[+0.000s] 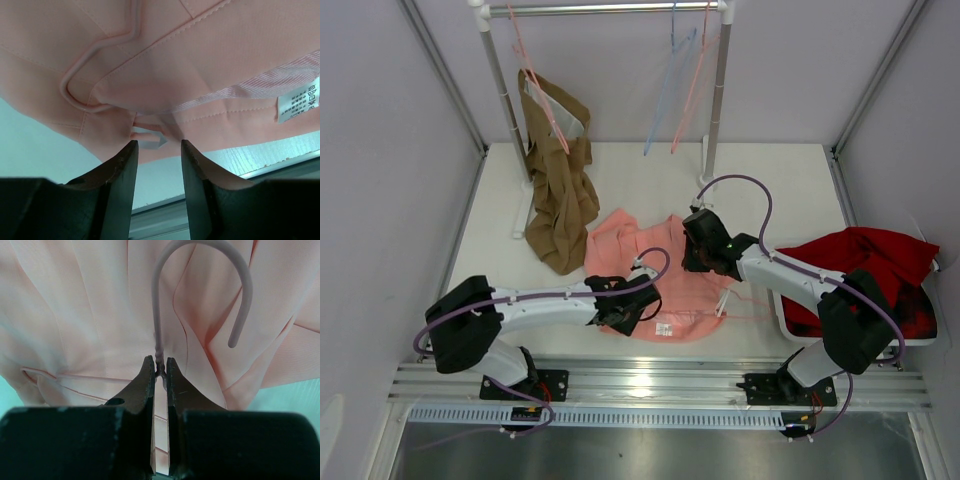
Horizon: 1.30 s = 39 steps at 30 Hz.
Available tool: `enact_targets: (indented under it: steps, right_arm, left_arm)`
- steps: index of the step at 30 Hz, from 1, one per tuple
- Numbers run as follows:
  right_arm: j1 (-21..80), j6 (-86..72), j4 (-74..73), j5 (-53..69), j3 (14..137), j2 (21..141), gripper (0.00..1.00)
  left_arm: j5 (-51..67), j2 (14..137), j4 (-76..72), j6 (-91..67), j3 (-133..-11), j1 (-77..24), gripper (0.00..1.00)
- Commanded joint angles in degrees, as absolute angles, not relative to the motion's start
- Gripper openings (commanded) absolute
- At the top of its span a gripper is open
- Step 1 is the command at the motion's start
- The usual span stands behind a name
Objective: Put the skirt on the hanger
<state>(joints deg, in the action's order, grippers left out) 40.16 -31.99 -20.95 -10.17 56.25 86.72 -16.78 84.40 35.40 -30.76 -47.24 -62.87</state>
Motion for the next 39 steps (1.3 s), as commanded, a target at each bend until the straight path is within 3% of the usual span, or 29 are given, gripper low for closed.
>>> enact_targets:
  steps: [1, 12, 26, 30, 33, 39]
  right_arm:
    - [40.17, -32.26, -19.16, -11.43, 56.16, 86.4, 0.0]
    - [39.99, -32.52, -19.07, -11.25, 56.07, 86.31, 0.0]
    - [39.73, -32.34, -18.81, -10.99, 55.72, 86.22, 0.0]
    - [39.55, -32.17, -18.9, -10.81, 55.72, 86.13, 0.0]
    - [39.46, -32.25, -18.81, -10.72, 55.63, 86.04, 0.0]
    - [39.37, -32.26, -18.63, -10.64, 55.28, 85.87, 0.0]
  left_arm:
    - [-17.93, 84.81, 33.58, -29.44, -48.34, -63.11, 0.44]
    - [-18.55, 85.78, 32.61, -29.53, -47.81, -63.11, 0.38]
    - [-20.39, 86.13, 34.36, -30.06, -48.51, -63.02, 0.16]
    - [-20.83, 86.66, 35.51, -30.32, -48.95, -63.02, 0.16]
    - [-21.09, 86.84, 36.65, -30.15, -49.66, -63.02, 0.27]
    - [-20.57, 86.39, 36.56, -29.97, -48.96, -63.02, 0.2]
